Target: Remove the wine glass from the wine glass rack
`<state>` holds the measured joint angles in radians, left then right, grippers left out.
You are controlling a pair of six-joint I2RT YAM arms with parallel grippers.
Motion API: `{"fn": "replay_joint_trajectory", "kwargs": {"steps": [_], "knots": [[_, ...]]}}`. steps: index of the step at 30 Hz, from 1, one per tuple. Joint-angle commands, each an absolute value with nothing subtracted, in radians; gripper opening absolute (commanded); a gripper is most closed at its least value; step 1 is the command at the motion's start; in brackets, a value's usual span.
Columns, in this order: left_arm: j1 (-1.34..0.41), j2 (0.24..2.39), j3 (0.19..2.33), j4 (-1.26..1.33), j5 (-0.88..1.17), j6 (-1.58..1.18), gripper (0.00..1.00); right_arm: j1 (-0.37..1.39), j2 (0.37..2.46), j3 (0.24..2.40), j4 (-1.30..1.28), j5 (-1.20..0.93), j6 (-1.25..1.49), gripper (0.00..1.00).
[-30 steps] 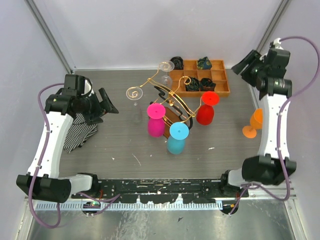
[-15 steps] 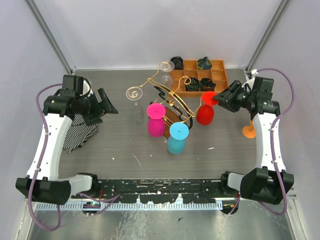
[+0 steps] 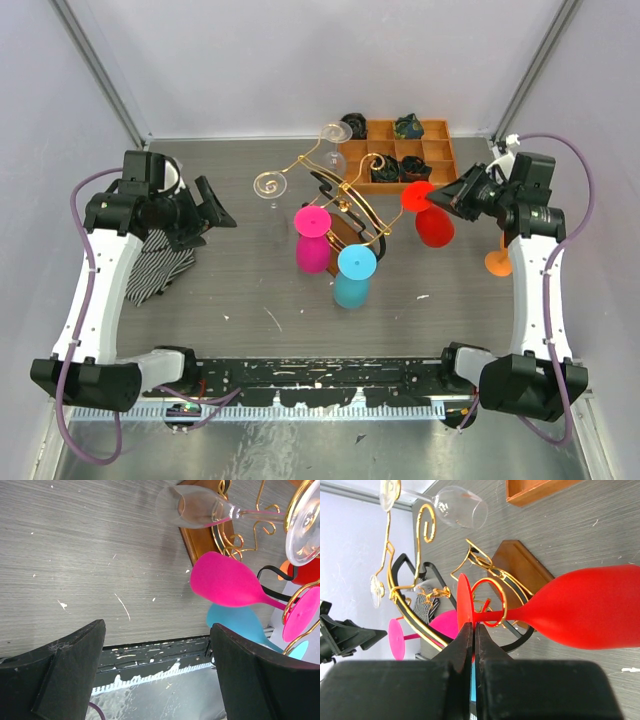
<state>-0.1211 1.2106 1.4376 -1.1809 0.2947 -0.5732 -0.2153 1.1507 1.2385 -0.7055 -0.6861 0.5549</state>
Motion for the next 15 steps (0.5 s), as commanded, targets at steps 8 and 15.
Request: {"fn": "replay_joint_trajectory", "kwargs": {"steps": [8,15], "knots": [[-0.119,1.180,1.423,-1.176,0.337,-0.575,0.92,-0.220,1.099,1.227,-0.553,-0.670,0.608,0.01],[-0.118,1.168,1.436,-1.192,0.325,-0.565,0.92,-0.220,1.154,1.221,-0.387,-0.677,0.666,0.01]]}}
